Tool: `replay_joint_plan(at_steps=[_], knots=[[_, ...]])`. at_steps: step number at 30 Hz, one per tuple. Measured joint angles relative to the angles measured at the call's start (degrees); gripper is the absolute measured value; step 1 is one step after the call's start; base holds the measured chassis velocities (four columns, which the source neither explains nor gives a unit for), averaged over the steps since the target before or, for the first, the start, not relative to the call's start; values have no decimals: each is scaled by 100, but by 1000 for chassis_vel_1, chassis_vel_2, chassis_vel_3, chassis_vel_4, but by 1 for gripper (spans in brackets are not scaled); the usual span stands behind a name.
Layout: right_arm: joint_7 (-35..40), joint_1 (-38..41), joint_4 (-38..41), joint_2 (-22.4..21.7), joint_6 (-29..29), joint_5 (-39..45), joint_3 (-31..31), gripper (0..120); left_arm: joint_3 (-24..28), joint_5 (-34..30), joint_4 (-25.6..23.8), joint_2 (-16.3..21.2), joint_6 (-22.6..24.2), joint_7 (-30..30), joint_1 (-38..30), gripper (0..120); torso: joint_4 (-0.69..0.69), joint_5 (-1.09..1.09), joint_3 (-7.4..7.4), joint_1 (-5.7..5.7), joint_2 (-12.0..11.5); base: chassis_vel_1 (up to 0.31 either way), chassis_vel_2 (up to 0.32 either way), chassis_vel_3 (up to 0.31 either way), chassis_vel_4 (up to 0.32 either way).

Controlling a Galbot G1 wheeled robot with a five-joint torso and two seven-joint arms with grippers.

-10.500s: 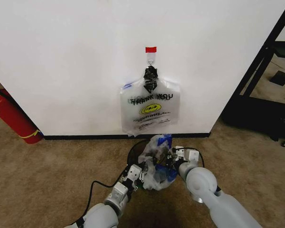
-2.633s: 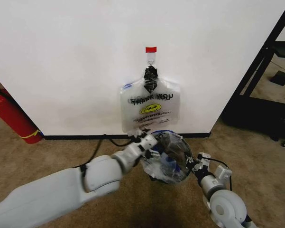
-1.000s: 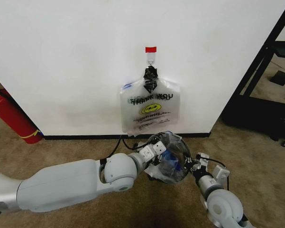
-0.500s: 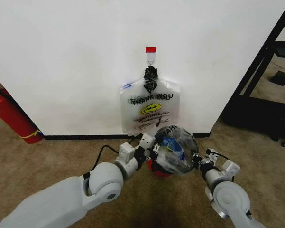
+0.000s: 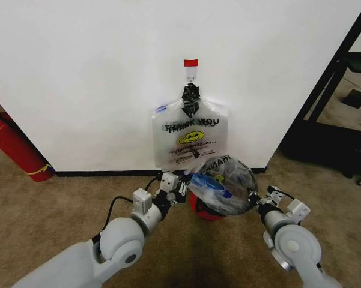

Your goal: Pick up the garbage bag from the wall and place it over the trash bin.

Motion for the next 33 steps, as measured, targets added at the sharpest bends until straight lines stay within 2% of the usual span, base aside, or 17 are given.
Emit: replay_joint_plan(at_steps=[5,10,13,16,18,19,24,25,26,32,33], knots=[[46,10,32,10,-2,54,7,1,35,421,101,-65,-202,128,462,0,0,0,0,0,0,0,0,0,0],[59,11,66,44,-10,56,-11,1,383,991,409,-182,-387,213,751,0,0,0,0,0,0,0,0,0,0],[59,10,66,45,-12,38,-13,1,414,1085,414,-184,-402,223,775,0,0,0,0,0,0,0,0,0,0],[46,-4,27,42,-13,-20,-13,1,285,1076,215,-128,-401,244,714,1,0,0,0,0,0,0,0,0,0],[40,-2,-10,42,-13,-57,-16,1,99,1022,8,-43,-401,307,643,10,-2,0,0,0,0,0,0,0,0],[40,-2,-10,42,-13,-57,-16,1,99,1022,8,-43,-401,307,643,10,-2,0,0,0,0,0,0,0,0],[45,53,-92,51,-30,-109,-24,1,-380,960,-485,211,-399,519,651,29,-1,0,0,0,0,0,0,0,0],[51,67,-115,49,-42,-122,-22,1,-535,954,-636,309,-400,608,726,36,0,0,0,0,0,0,0,0,0],[51,67,-115,49,-42,-122,-22,1,-535,954,-636,309,-400,608,726,36,0,0,0,0,0,0,0,0,0],[45,90,-200,30,-60,-205,-22,1,-889,882,-1170,723,-408,831,896,59,0,0,0,0,0,0,0,0,0],[45,90,-200,30,-60,-205,-22,1,-889,882,-1170,723,-408,831,896,59,0,0,0,0,0,0,0,0,0]])
